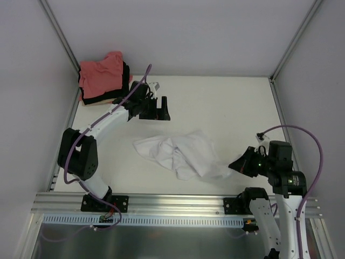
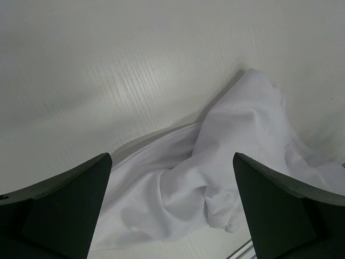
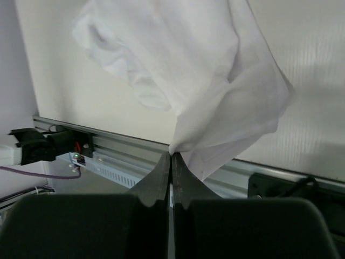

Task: Fold and stack the t-shirts
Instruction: Flatten out the tshirt

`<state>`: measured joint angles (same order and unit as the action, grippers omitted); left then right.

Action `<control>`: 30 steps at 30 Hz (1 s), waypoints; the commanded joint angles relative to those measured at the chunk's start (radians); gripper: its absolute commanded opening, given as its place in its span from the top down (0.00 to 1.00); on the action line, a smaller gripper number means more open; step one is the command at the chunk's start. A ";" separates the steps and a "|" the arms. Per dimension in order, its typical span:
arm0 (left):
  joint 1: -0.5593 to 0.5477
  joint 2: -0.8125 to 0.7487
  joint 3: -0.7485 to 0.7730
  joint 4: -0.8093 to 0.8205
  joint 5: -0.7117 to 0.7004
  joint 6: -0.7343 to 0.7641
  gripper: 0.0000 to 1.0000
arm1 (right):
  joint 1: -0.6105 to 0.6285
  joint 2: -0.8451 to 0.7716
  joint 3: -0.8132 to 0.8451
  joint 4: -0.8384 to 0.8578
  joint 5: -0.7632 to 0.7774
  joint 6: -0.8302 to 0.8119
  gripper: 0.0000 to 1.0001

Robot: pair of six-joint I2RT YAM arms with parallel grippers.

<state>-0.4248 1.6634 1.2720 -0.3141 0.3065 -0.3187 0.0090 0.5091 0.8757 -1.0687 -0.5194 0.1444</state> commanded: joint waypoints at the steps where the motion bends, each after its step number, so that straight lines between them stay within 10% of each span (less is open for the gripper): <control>1: -0.002 -0.082 0.044 -0.052 0.016 0.046 0.01 | -0.004 -0.047 -0.107 -0.040 0.090 0.006 0.99; 10: -0.002 -0.062 0.056 -0.075 0.106 0.032 0.01 | -0.004 -0.067 -0.219 -0.023 0.072 0.024 0.99; 23: -0.160 0.594 0.772 -0.477 0.123 0.273 0.07 | -0.004 -0.147 -0.244 -0.059 0.018 0.038 0.99; 30: -0.253 0.679 0.816 -0.533 -0.044 0.383 0.06 | -0.004 -0.156 -0.265 -0.028 -0.033 0.055 0.99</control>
<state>-0.6571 2.3596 2.0342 -0.7750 0.3531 -0.0261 0.0086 0.3656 0.6220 -1.1118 -0.5060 0.1810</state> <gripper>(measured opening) 0.935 0.012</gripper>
